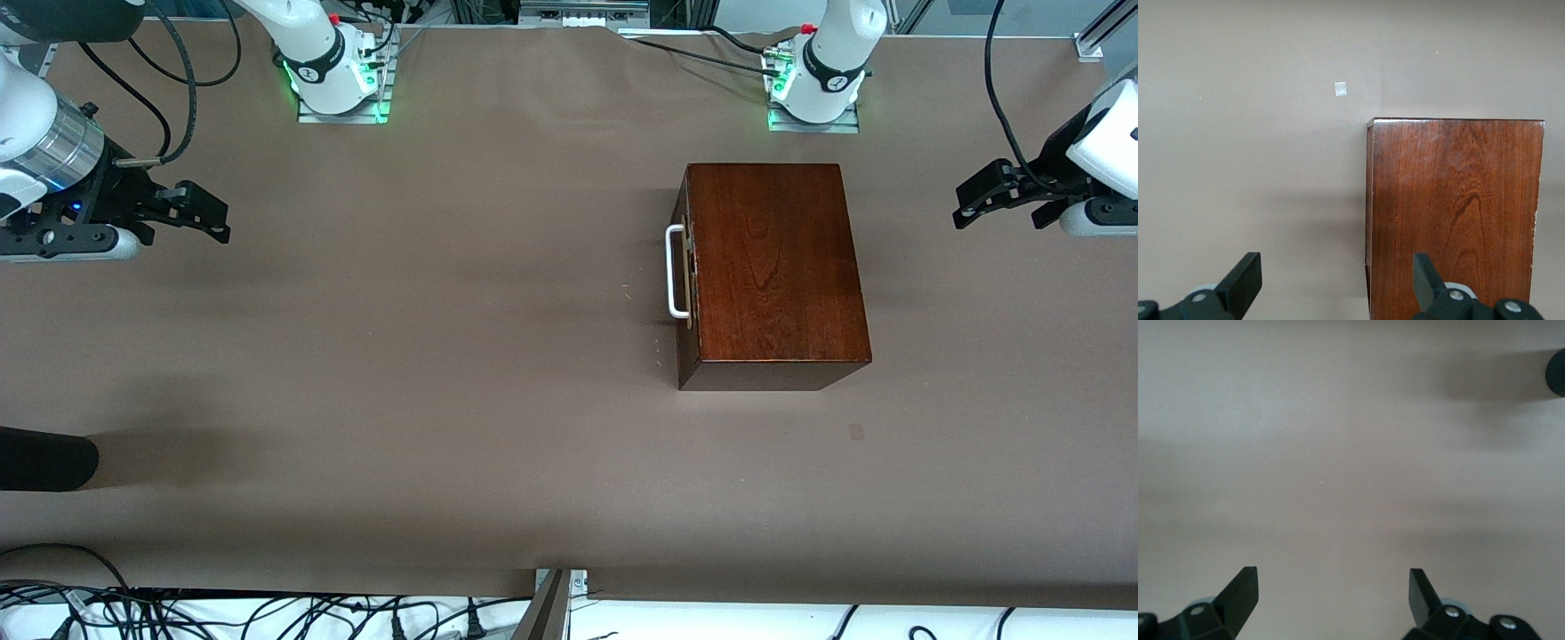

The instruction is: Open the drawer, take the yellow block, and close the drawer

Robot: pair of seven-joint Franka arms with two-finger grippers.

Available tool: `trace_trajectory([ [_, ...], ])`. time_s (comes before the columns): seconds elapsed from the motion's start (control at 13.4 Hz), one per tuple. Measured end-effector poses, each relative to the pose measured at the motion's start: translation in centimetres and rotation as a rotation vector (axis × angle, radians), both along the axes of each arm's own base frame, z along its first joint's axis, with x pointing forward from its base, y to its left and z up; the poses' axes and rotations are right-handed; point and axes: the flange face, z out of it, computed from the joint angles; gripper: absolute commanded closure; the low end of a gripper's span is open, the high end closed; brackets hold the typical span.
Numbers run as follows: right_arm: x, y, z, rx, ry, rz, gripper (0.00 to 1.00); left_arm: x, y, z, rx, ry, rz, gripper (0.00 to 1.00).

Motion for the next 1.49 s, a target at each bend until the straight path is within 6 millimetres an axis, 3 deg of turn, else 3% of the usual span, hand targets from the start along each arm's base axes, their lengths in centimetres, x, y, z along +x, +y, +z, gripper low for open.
trace_trajectory([
  [0.45,0.0,0.0,-0.1,0.0,0.002,0.0,0.0,0.0,0.8,1.1,0.0,-0.021,0.013,0.0],
  [0.82,0.0,0.0,-0.2,0.0,0.003,0.0,0.0,0.2,0.4,0.8,0.0,-0.015,0.007,0.0],
  [1.34,0.0,0.0,-0.2,0.0,0.003,0.0,0.0,0.5,-2.3,0.1,0.002,-0.001,-0.034,0.0],
  [1.49,0.0,0.1,-0.2,0.0,0.003,0.001,0.0,0.3,-4.7,-0.1,0.003,0.002,-0.031,0.0],
])
